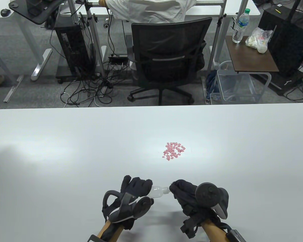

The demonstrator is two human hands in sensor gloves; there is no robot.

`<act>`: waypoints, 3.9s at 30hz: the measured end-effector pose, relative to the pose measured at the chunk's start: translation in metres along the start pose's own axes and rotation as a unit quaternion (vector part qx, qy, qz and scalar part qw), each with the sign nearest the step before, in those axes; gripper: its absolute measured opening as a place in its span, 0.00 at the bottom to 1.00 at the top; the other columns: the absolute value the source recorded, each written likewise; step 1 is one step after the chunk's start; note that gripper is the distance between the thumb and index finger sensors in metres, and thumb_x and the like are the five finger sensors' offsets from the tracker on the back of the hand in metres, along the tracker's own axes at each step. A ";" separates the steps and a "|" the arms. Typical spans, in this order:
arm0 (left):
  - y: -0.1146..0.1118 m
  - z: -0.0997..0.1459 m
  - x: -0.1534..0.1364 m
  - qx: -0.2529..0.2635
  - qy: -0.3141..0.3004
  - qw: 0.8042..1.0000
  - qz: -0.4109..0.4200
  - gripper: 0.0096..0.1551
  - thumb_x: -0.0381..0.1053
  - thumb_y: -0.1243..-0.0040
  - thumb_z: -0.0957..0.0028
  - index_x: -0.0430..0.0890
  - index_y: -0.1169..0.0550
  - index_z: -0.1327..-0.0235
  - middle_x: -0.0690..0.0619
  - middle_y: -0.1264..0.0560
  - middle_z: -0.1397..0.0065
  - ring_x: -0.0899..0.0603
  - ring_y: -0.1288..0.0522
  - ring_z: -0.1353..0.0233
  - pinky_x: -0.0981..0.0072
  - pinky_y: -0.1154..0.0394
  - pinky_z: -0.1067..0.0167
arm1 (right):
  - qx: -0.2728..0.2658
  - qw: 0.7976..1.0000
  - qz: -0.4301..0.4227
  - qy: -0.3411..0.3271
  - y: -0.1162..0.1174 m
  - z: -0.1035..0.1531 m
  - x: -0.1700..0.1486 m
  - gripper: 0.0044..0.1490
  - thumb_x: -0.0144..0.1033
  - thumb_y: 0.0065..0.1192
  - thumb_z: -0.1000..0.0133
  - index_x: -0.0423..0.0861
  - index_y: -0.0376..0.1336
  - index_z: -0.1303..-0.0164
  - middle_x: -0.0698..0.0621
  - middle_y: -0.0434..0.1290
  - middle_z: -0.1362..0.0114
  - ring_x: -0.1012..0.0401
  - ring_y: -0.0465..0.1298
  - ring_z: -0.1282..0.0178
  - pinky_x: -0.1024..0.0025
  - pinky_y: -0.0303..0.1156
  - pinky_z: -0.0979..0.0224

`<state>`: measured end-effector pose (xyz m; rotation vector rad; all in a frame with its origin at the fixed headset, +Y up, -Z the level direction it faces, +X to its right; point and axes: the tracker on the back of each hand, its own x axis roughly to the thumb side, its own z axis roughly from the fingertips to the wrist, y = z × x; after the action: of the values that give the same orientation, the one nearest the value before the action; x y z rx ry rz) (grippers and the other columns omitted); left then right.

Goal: Squeeze empty conical bottle to blow paper scraps with air puff

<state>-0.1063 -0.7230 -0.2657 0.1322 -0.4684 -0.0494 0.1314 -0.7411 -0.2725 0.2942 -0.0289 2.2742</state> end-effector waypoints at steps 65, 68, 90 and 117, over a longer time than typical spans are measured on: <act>0.007 0.002 -0.008 0.008 0.033 0.999 0.016 0.45 0.66 0.26 0.51 0.50 0.28 0.23 0.49 0.22 0.25 0.39 0.23 0.22 0.38 0.40 0.21 | -0.062 0.888 0.363 0.274 -0.144 -0.036 -0.102 0.25 0.32 0.66 0.38 0.39 0.69 0.32 0.38 0.77 0.38 0.48 0.80 0.44 0.44 0.75 0.36; 0.007 0.002 -0.008 0.006 0.033 0.999 0.012 0.45 0.66 0.25 0.51 0.50 0.28 0.23 0.49 0.22 0.25 0.39 0.23 0.22 0.38 0.40 0.21 | -0.039 0.872 0.399 0.280 -0.133 -0.033 -0.119 0.25 0.33 0.69 0.39 0.40 0.70 0.33 0.39 0.78 0.38 0.49 0.81 0.44 0.46 0.76 0.36; 0.008 0.001 -0.004 -0.002 0.028 1.000 -0.002 0.45 0.66 0.26 0.51 0.50 0.28 0.22 0.49 0.22 0.25 0.39 0.23 0.22 0.38 0.40 0.21 | -0.118 0.885 0.351 0.282 -0.146 0.006 -0.132 0.42 0.54 0.59 0.38 0.42 0.61 0.18 0.36 0.75 0.35 0.48 0.78 0.43 0.44 0.74 0.36; -0.021 -0.125 -0.091 -0.074 0.102 0.964 -0.233 0.44 0.60 0.21 0.55 0.50 0.26 0.25 0.50 0.21 0.25 0.41 0.19 0.26 0.45 0.36 0.22 | -0.235 0.944 0.106 0.207 -0.172 0.023 -0.113 0.39 0.52 0.57 0.36 0.38 0.64 0.22 0.36 0.75 0.35 0.46 0.78 0.42 0.42 0.73 0.36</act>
<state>-0.1315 -0.7221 -0.4197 0.0975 -0.2188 -0.5270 0.3356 -0.7137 -0.2882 -0.4583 -0.3958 2.4094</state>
